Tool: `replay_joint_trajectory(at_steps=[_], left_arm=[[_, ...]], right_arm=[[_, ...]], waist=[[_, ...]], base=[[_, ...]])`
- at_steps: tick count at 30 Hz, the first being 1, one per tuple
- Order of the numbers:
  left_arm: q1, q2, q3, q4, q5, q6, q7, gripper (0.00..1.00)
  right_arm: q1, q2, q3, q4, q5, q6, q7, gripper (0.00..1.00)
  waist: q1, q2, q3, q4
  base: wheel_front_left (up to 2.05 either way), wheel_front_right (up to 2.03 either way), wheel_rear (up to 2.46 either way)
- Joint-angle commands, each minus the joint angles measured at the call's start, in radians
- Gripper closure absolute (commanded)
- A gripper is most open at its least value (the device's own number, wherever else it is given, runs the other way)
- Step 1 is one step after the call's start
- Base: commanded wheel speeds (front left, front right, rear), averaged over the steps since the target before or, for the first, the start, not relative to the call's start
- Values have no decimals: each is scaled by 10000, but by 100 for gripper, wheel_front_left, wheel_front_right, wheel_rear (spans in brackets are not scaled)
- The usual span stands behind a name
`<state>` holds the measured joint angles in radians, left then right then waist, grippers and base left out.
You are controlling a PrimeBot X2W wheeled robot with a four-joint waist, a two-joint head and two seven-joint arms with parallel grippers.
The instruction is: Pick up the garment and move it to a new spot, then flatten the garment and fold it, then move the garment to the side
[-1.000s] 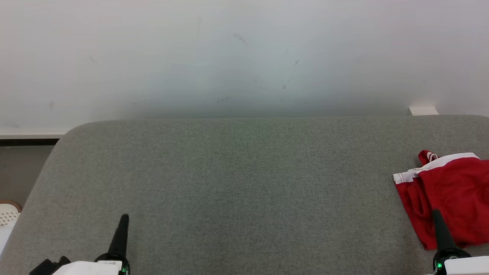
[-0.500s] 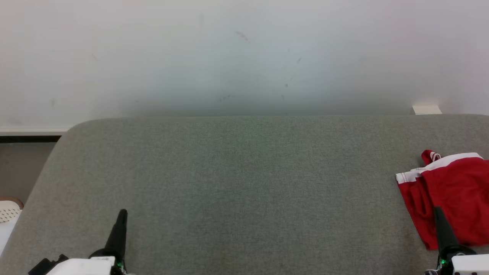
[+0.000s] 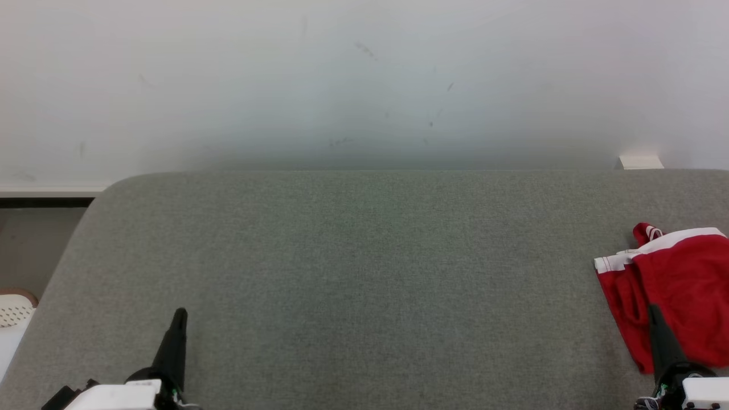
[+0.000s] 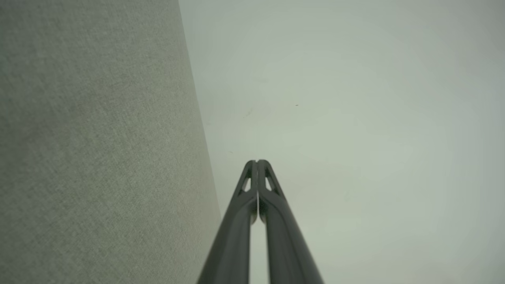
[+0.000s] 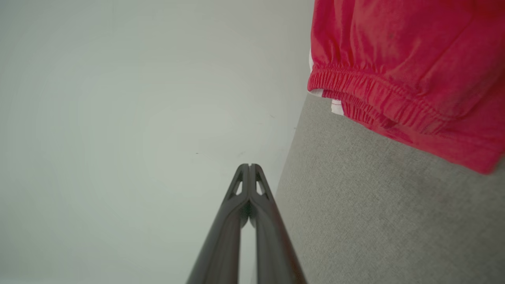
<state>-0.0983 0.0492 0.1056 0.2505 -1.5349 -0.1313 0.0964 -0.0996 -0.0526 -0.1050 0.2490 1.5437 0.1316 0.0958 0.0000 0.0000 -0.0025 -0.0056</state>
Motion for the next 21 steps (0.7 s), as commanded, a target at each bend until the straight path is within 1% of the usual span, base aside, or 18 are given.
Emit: replay_joint_trajectory(at_steps=[1,10,21], left_arm=[[-119,24,51,-50,-313,10,73,100],[-147,21,107,-70,-830,10,206,100],[-144,20,107,-70,-839,11,218,100]], right_arm=[[-103,15,-63,-69,226,-16,76,100],[-148,26,-129,-69,713,-17,209,100],[-148,25,-124,-66,697,-17,220,100]], waist=[[0,0,10,10],[0,0,52,52],[0,0,56,56]], base=[[0,0,0],[0,0,0],[0,0,0]])
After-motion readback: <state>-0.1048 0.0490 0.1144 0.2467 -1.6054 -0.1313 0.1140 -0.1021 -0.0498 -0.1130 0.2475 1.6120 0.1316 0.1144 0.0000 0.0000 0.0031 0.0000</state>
